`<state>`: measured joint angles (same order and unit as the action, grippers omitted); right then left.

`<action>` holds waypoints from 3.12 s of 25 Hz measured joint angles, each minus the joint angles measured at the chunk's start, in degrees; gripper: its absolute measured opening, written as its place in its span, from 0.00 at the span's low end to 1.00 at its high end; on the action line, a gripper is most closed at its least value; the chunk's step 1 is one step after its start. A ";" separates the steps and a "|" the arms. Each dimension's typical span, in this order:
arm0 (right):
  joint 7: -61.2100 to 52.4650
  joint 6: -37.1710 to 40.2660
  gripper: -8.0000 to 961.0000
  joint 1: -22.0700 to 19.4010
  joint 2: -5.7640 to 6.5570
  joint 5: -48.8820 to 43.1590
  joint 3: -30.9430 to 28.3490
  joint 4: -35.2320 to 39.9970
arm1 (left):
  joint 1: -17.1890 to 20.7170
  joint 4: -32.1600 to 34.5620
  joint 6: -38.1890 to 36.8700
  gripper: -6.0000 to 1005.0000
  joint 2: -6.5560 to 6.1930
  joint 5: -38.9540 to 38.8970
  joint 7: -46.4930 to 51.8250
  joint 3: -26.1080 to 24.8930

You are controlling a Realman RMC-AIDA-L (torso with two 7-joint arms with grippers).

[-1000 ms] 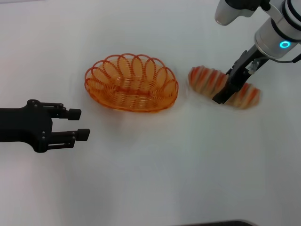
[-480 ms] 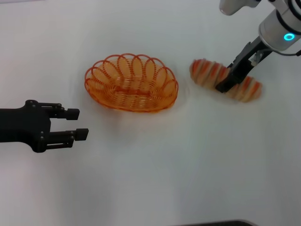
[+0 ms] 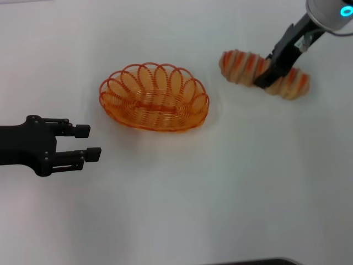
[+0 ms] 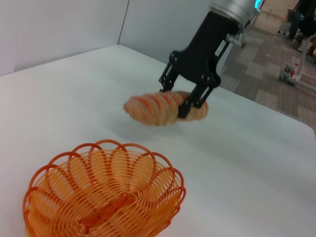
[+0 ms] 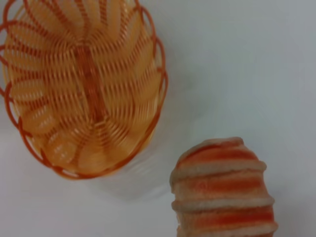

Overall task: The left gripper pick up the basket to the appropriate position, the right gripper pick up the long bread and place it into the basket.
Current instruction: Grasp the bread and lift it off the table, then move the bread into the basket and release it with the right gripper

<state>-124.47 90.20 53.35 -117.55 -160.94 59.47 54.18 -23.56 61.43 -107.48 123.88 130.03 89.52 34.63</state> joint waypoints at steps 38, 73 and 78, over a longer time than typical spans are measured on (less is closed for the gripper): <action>-9.82 -5.56 0.33 13.44 -2.95 13.69 21.04 -0.26 | -0.79 -0.17 0.51 0.58 -0.31 -0.13 -0.26 -2.37; -8.06 -8.12 0.70 10.13 -2.57 18.29 22.07 -0.20 | -0.91 -0.43 2.14 0.58 -0.39 -0.01 -0.34 -2.20; -2.25 -9.05 0.70 6.67 -2.07 24.70 15.51 0.07 | -0.94 -0.25 2.11 0.58 -0.40 0.00 -0.34 -2.18</action>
<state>-126.72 81.15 60.03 -119.62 -136.24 74.98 54.25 -24.50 61.18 -105.38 123.48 130.03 89.19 32.44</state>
